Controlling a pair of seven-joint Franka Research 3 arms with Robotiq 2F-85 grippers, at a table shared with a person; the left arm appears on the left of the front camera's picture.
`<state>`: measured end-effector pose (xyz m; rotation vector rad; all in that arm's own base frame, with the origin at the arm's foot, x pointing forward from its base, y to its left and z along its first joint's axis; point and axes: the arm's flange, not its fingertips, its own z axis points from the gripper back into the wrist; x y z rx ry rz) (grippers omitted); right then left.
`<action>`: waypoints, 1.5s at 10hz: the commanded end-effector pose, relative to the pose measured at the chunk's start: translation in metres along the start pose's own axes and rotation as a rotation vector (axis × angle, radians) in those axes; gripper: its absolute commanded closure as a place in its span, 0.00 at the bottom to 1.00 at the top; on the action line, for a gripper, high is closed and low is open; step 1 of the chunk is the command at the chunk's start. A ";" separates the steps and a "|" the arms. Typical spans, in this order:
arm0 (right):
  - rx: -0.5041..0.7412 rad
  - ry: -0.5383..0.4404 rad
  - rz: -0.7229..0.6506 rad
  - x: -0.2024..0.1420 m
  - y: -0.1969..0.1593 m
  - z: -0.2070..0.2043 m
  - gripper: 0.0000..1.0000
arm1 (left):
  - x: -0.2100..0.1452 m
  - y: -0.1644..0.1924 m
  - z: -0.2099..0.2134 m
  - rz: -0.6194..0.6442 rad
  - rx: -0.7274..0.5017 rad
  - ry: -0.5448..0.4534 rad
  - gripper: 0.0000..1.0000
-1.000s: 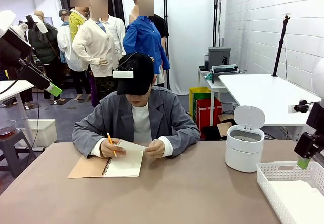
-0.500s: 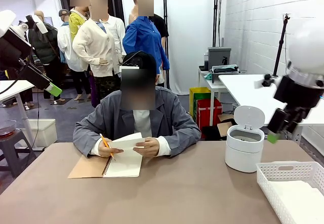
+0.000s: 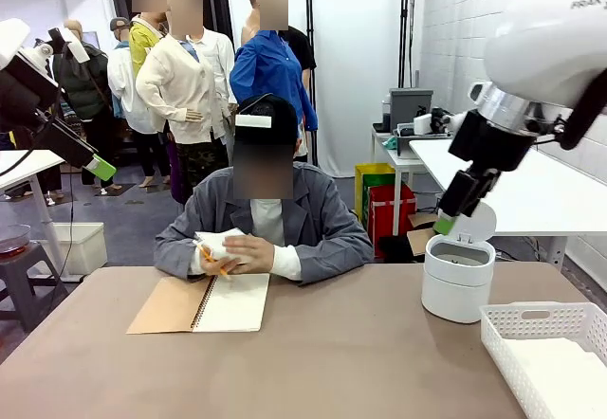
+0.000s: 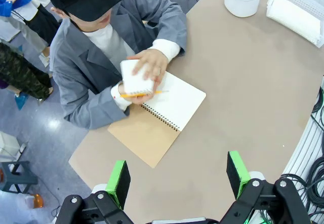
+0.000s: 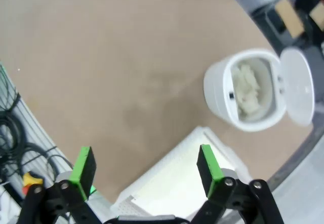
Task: Sort the paper based on its condition.
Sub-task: If a person hands you a paper, place it in the Organizing basket , and if it's crumpled, put it in the Trash can.
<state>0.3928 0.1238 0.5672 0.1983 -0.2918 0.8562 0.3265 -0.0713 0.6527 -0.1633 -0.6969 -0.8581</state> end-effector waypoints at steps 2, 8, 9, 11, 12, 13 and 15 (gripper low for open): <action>0.055 -0.105 0.107 0.031 0.005 0.008 0.00 | -0.001 0.000 0.000 0.003 -0.002 -0.003 0.00; 0.114 -0.282 0.095 0.054 0.025 0.018 0.00 | -0.001 0.000 0.000 0.003 -0.002 -0.003 0.00; 0.123 -0.296 0.121 0.052 0.025 0.019 0.00 | -0.001 0.000 0.000 0.003 -0.002 -0.003 0.00; 0.088 -0.246 0.071 0.053 0.024 0.023 0.00 | -0.001 0.000 0.000 0.003 -0.002 -0.003 0.00; 0.088 -0.246 0.071 0.053 0.024 0.023 0.00 | -0.001 0.000 0.000 0.003 -0.002 -0.003 0.00; 0.088 -0.246 0.071 0.053 0.024 0.023 0.00 | -0.001 0.000 0.000 0.003 -0.002 -0.003 0.00; 0.088 -0.246 0.071 0.053 0.024 0.023 0.00 | -0.001 0.000 0.000 0.003 -0.002 -0.003 0.00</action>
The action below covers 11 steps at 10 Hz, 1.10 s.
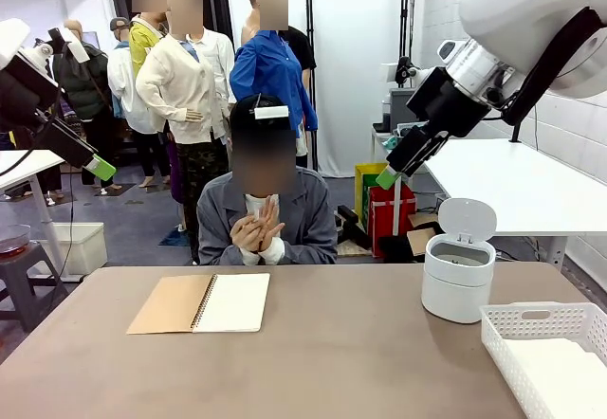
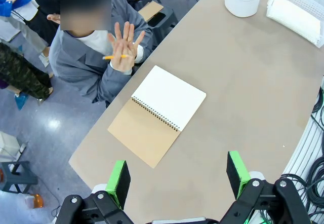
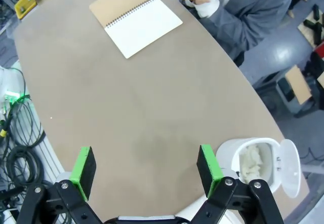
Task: Sort the paper based on its condition.
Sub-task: If a person hands you a paper, place it in the Organizing basket , and if it's crumpled, put it in the Trash can.
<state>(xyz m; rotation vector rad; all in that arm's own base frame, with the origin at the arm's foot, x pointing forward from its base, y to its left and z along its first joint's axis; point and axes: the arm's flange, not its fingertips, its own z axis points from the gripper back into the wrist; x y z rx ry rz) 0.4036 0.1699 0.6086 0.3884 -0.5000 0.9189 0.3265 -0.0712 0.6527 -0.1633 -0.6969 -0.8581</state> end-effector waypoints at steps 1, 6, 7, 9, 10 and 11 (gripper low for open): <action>-0.006 0.009 -0.002 0.000 0.000 -0.001 0.00 | -0.001 0.000 0.000 0.003 -0.002 -0.003 0.00; -0.006 0.009 -0.002 0.000 0.000 -0.001 0.00 | -0.001 0.000 0.000 0.003 -0.002 -0.003 0.00; -0.006 0.009 -0.002 0.000 0.000 -0.001 0.00 | -0.001 0.000 0.000 0.003 -0.002 -0.003 0.00; -0.006 0.009 -0.002 0.000 0.000 -0.001 0.00 | -0.001 0.000 0.000 0.003 -0.002 -0.003 0.00; -0.006 0.009 -0.002 0.000 0.000 -0.001 0.00 | -0.001 0.000 0.000 0.003 -0.002 -0.003 0.00; -0.006 0.009 -0.002 0.000 0.000 -0.001 0.00 | -0.001 0.000 0.000 0.003 -0.002 -0.003 0.00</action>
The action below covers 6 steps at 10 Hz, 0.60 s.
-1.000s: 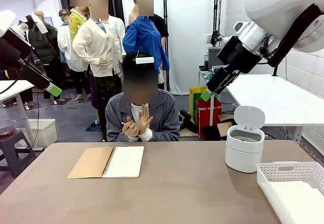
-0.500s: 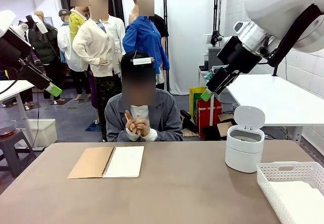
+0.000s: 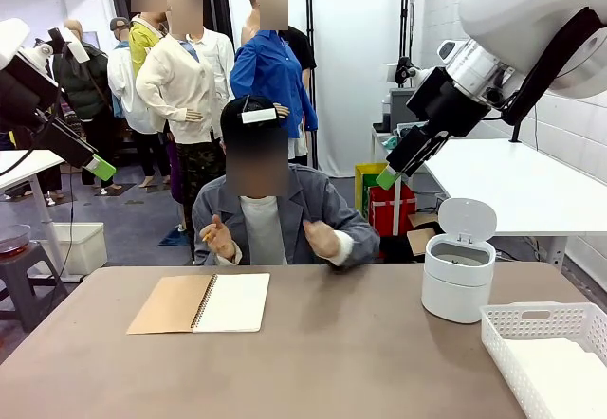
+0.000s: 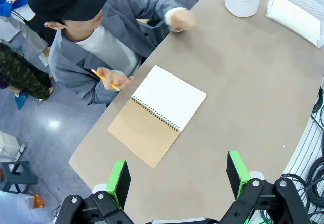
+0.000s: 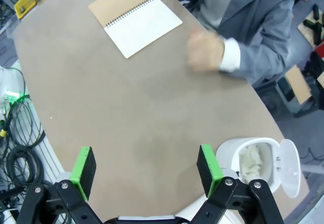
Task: Sort the paper based on its condition.
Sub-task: If a person hands you a paper, place it in the Organizing basket , and if it's crumpled, put it in the Trash can.
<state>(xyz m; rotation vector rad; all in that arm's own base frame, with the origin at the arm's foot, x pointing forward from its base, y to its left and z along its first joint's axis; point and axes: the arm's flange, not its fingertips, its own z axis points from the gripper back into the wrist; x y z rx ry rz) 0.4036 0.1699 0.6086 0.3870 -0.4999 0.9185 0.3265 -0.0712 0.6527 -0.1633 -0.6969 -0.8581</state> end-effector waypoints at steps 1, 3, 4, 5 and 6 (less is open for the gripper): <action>-0.005 0.008 -0.002 0.000 0.000 -0.001 0.00 | -0.001 0.000 0.000 0.003 -0.002 -0.003 0.00; -0.005 0.008 -0.002 0.000 0.000 -0.001 0.00 | -0.001 0.000 0.000 0.003 -0.002 -0.003 0.00; -0.005 0.008 -0.002 0.000 0.000 -0.001 0.00 | -0.001 0.000 0.000 0.003 -0.002 -0.003 0.00; -0.005 0.008 -0.002 0.000 0.000 -0.001 0.00 | -0.001 0.000 0.000 0.003 -0.002 -0.003 0.00; -0.005 0.008 -0.002 0.000 0.000 -0.001 0.00 | -0.001 0.000 0.000 0.003 -0.002 -0.003 0.00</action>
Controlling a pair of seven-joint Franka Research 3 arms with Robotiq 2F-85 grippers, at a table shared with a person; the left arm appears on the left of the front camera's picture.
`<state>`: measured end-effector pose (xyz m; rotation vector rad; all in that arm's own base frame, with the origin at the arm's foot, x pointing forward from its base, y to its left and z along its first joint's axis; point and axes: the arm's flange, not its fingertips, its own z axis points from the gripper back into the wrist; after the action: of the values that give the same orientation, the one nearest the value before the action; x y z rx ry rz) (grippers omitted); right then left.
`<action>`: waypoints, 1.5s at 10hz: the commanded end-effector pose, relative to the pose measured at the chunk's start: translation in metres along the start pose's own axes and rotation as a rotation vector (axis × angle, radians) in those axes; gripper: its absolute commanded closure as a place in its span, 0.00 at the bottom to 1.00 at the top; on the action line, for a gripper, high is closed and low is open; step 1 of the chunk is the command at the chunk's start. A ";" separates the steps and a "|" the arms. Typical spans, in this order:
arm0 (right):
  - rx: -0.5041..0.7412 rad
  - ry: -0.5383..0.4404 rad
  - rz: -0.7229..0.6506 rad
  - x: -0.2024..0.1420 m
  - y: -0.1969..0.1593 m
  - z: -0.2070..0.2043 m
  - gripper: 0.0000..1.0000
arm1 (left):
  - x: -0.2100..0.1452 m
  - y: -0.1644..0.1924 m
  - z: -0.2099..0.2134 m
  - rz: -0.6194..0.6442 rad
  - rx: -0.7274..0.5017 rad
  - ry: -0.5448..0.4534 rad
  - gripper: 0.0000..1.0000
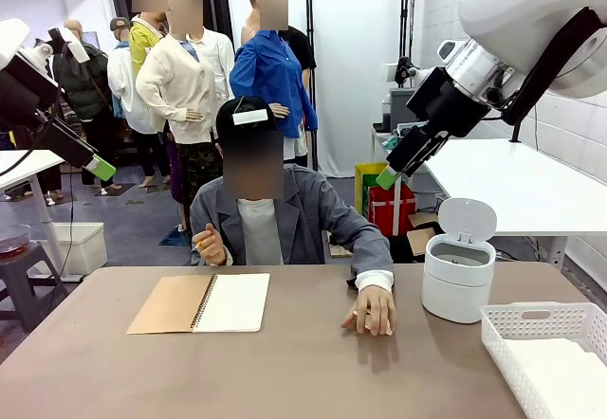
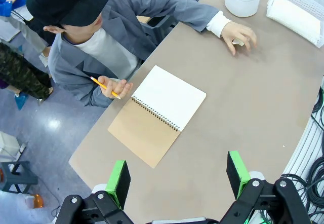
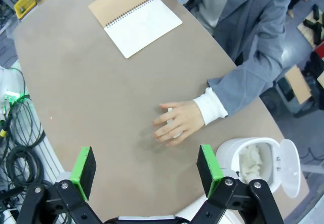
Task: Sort the paper based on its condition.
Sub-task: If a person hands you a paper, place it in the Organizing basket , and if it's crumpled, put it in the Trash can.
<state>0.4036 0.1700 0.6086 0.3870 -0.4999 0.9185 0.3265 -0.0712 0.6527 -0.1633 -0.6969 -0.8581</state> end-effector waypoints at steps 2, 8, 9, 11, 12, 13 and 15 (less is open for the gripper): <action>-0.005 0.008 -0.002 0.000 0.000 -0.001 0.00 | -0.001 0.000 0.000 0.003 -0.002 -0.003 0.00; -0.105 0.316 -0.105 0.006 0.006 -0.061 0.00 | -0.001 0.000 0.000 0.003 -0.002 -0.003 0.00; -0.104 0.351 -0.116 0.005 0.008 -0.075 0.00 | -0.001 0.000 0.000 0.003 -0.002 -0.003 0.00; -0.093 0.403 -0.106 -0.009 0.010 -0.105 0.00 | -0.001 0.000 0.000 0.003 -0.002 -0.003 0.00; -0.081 0.419 -0.118 -0.017 0.011 -0.120 0.00 | -0.001 0.000 0.000 0.003 -0.002 -0.003 0.00; -0.096 0.425 -0.111 -0.022 0.014 -0.128 0.00 | -0.001 0.000 0.000 0.003 -0.002 -0.003 0.00; -0.142 0.440 -0.097 -0.033 0.021 -0.145 0.00 | -0.001 0.000 0.000 0.003 -0.002 -0.003 0.00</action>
<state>0.4096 0.2315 0.4822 0.1334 -0.1128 0.8628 0.3265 -0.0713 0.6527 -0.1633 -0.6969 -0.8581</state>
